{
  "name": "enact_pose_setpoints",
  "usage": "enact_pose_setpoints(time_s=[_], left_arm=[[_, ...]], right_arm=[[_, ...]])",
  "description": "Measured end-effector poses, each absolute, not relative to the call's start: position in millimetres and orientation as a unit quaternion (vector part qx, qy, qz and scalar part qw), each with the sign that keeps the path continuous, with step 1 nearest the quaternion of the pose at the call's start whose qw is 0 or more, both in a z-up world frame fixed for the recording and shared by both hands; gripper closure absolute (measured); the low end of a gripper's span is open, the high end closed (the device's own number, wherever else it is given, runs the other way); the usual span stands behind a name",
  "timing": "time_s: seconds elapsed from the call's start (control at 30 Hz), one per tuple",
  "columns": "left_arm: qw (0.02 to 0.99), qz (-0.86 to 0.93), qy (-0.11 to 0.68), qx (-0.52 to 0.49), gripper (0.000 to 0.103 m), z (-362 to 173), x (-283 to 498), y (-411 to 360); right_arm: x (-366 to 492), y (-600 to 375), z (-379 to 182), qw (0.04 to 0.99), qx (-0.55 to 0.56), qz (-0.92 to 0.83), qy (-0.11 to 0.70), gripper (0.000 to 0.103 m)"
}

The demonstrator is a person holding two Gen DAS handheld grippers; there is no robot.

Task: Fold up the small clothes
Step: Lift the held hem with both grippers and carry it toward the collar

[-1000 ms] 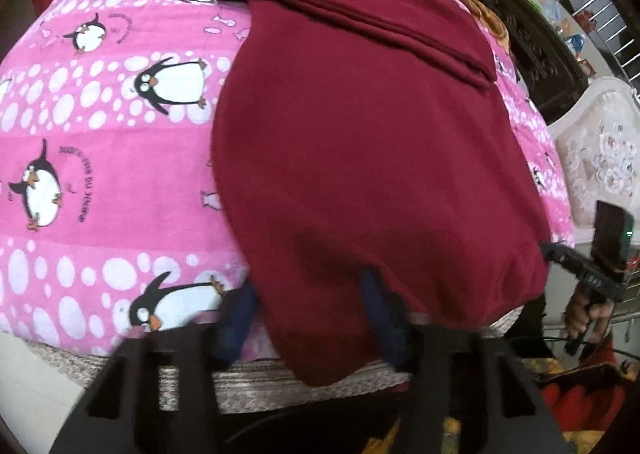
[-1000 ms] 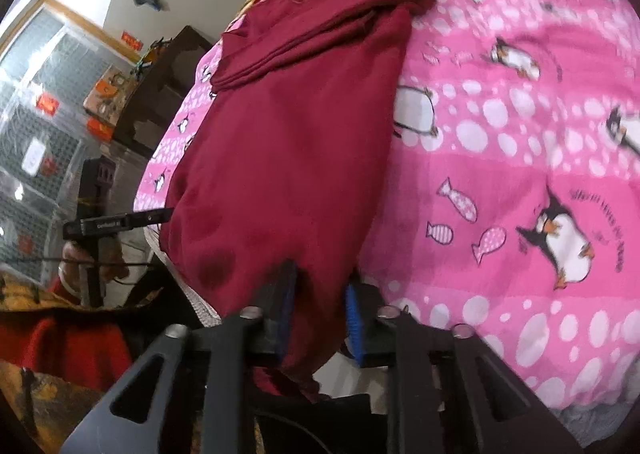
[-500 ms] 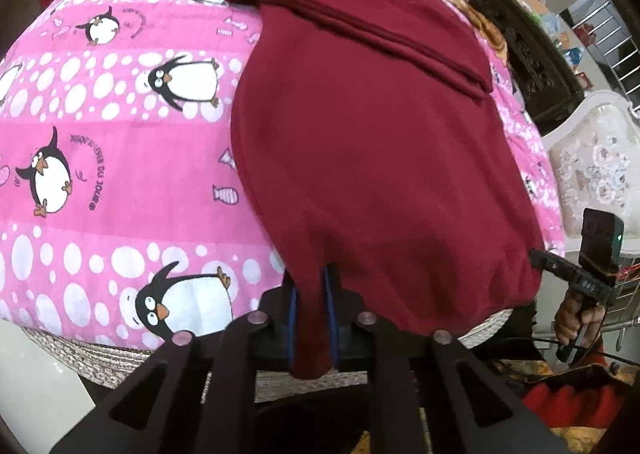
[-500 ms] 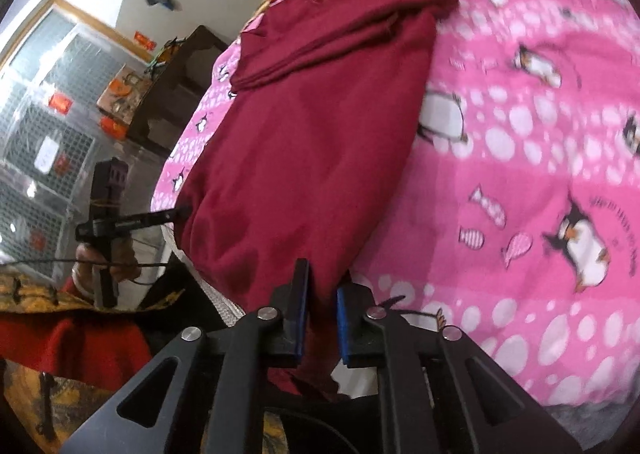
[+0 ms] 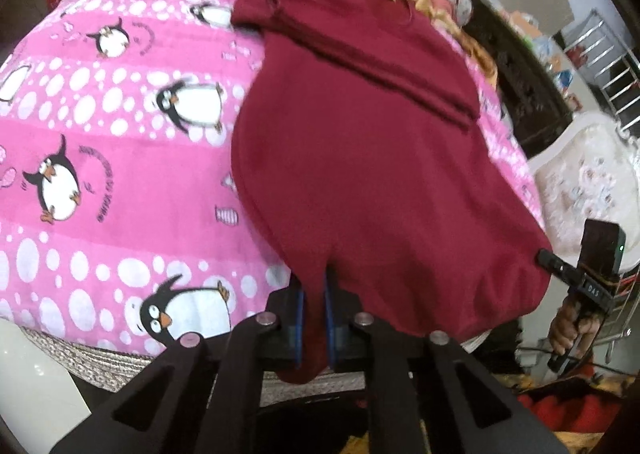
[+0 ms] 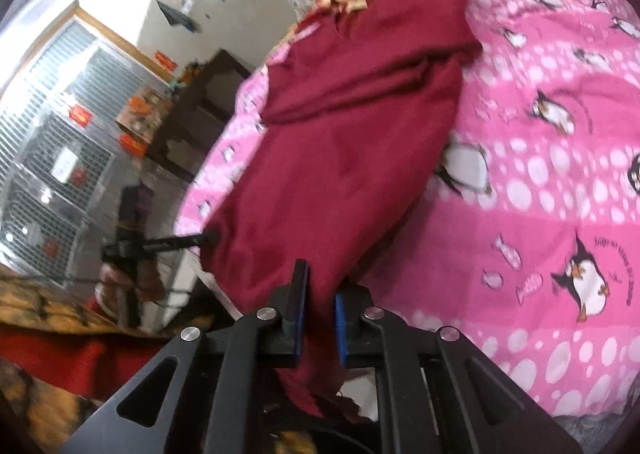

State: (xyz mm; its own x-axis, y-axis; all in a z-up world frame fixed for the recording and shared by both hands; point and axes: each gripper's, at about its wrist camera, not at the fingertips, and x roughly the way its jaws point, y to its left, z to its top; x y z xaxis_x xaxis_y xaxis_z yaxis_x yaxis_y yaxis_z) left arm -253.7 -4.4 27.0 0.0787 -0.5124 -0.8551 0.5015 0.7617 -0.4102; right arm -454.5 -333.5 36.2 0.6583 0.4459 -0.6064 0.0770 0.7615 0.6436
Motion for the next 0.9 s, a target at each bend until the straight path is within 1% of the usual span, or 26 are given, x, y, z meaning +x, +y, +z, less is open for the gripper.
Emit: enact_pose_setpoints(time_s=[0.1,0.3,0.9], left_arm=[[0.745,-0.353,0.566,-0.028,0.095,41,-251,-1],[0.765,-0.36,0.533,-0.03,0.095,61,-248,-1],[0.799,-0.368,0.475,-0.025,0.095,93,-237,-24]], right_arm=[[-452,-335,49,0.857,0.333,0.112,0.376,0.076],[-448,-336,64,0.871,0.325,0.095,0.355,0.076],[-436,-359,89,0.897,0.328,0.065,0.291,0.076]])
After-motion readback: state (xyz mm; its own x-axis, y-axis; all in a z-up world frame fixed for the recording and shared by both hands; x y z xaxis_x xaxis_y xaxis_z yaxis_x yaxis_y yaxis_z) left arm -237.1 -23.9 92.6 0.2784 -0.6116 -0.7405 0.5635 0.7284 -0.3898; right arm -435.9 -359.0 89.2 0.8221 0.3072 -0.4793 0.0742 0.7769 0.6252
